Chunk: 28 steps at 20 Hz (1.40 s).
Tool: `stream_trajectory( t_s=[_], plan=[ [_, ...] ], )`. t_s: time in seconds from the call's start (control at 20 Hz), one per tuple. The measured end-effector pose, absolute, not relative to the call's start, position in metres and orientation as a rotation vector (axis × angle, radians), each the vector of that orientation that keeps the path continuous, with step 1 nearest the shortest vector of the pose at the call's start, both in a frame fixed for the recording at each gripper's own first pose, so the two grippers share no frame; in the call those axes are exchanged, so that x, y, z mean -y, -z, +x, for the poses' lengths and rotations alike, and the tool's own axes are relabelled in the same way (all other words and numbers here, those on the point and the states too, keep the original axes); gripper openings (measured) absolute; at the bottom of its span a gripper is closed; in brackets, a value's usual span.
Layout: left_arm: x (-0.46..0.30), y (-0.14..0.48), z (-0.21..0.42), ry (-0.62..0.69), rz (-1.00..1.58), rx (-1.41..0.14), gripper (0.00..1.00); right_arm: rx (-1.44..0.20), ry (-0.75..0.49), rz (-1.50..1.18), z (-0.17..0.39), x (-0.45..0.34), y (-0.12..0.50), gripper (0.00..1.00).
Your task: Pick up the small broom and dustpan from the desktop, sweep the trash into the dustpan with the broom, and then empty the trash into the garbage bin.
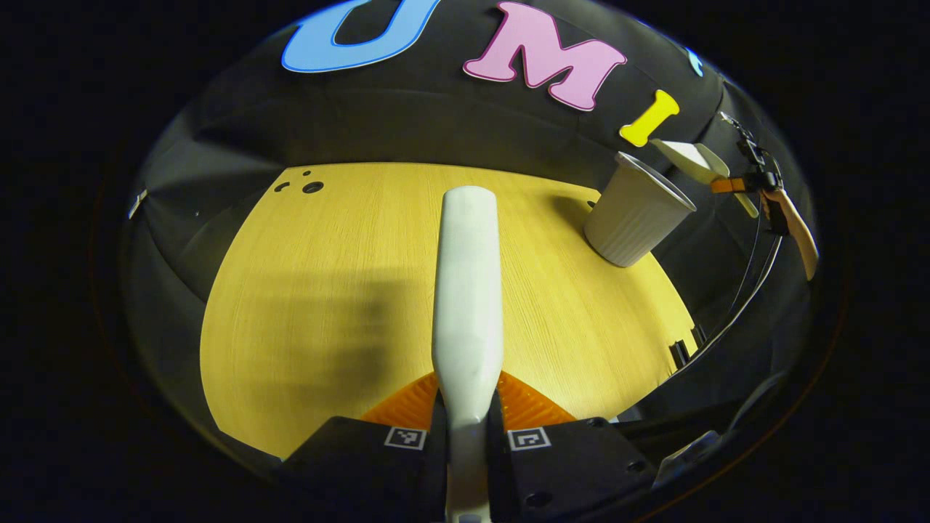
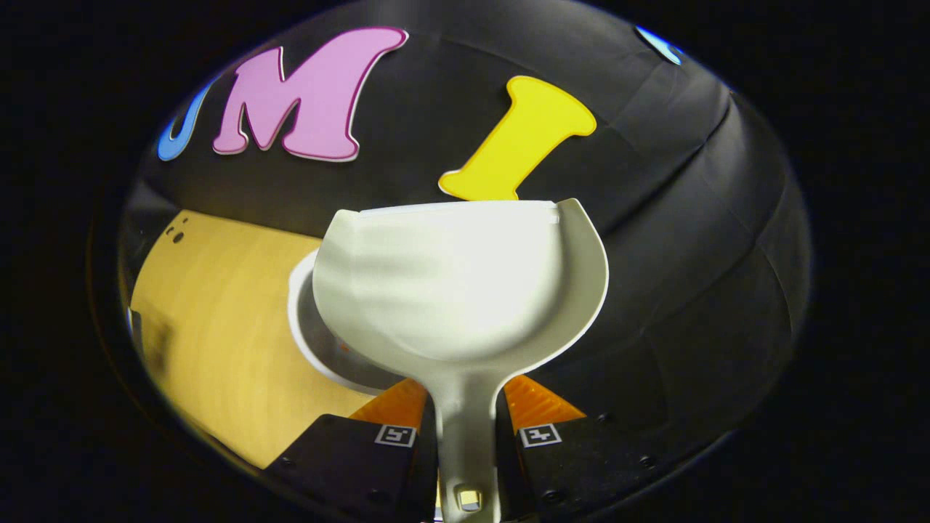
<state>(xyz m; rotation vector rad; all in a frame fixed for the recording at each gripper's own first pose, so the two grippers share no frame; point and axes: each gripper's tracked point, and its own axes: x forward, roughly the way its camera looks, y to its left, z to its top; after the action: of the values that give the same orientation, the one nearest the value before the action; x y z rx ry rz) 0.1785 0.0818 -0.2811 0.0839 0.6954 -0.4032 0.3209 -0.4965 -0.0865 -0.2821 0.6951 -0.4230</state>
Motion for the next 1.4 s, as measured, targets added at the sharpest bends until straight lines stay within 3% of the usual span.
stream_trajectory(
  t_s=[0.2,0.3,0.6,1.1,1.4],
  plan=[
    [-0.086,0.282,0.176,0.396,0.095,-0.690,0.27,-0.591,0.357,-0.291,0.337,0.475,0.075,0.40],
    [-0.093,0.282,0.176,0.384,0.111,-0.676,0.26,-0.556,0.309,-0.273,0.339,0.462,0.073,0.34],
    [-0.111,0.288,0.183,0.331,0.151,-0.627,0.27,-0.540,0.131,-0.241,0.330,0.397,0.075,0.36],
    [-0.135,0.323,0.197,0.244,0.151,-0.655,0.27,-0.721,-0.087,-0.234,0.296,0.329,0.140,0.36],
    [-0.137,0.353,0.213,0.180,0.111,-0.713,0.27,-0.883,-0.133,-0.141,0.270,0.306,0.199,0.37]
  ],
)
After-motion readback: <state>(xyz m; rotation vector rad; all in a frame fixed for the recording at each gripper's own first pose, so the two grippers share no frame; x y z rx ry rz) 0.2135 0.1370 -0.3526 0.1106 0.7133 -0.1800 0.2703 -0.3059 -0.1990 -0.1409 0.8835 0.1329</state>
